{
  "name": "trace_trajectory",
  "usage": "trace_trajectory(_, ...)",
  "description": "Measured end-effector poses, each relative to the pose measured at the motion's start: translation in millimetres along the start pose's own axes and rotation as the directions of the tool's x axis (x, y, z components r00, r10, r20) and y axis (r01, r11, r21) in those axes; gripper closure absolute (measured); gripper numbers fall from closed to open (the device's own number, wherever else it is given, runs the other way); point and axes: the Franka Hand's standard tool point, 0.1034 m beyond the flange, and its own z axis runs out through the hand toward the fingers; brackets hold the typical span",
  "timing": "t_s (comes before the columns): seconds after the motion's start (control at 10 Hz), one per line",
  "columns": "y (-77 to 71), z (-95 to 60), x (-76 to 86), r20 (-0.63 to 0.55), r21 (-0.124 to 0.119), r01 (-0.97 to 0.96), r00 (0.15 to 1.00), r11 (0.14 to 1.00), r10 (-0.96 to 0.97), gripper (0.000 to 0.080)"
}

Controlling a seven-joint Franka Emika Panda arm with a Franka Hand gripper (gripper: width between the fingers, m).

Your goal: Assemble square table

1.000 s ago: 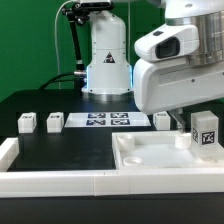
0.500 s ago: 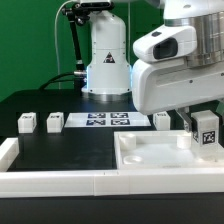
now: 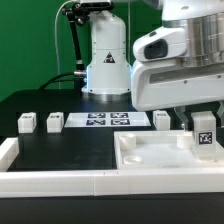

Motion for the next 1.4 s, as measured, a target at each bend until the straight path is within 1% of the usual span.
trace_trajectory(0.1,-0.7,0.5,-0.4,-0.009,0.002,-0.074,0.997,0.997,0.074,0.0503)
trace_trajectory(0.3,-1.7,0.8,-1.9,-0.006,0.001,-0.274,0.962,0.962,0.274,0.0503)
trace_trajectory(0.4,-3.9,1.4,-3.7,-0.005,-0.003,-0.379,0.926,0.926,0.379,0.0503)
trace_trajectory(0.6,-9.6,2.5,-7.0,0.0,-0.007,-0.517,0.856,0.856,0.517,0.0503)
trace_trajectory(0.7,-11.3,1.9,-7.8,0.004,-0.012,-0.557,0.831,0.831,0.557,0.0503)
trace_trajectory(0.9,-12.3,1.9,-7.7,0.006,-0.011,-0.586,0.811,0.811,0.586,0.0503)
trace_trajectory(1.0,-12.2,1.9,-7.7,0.006,-0.011,-0.571,0.821,0.821,0.571,0.0503)
trace_trajectory(1.1,-12.1,1.7,-7.4,0.007,-0.01,-0.519,0.855,0.855,0.519,0.0263)
trace_trajectory(1.2,-12.4,1.7,-7.5,0.007,-0.009,-0.493,0.87,0.87,0.493,0.0263)
trace_trajectory(1.3,-12.5,1.8,-7.6,0.007,-0.01,-0.438,0.899,0.899,0.438,0.0186)
trace_trajectory(1.4,-11.7,1.6,-7.2,0.008,-0.009,-0.341,0.94,0.94,0.341,0.0186)
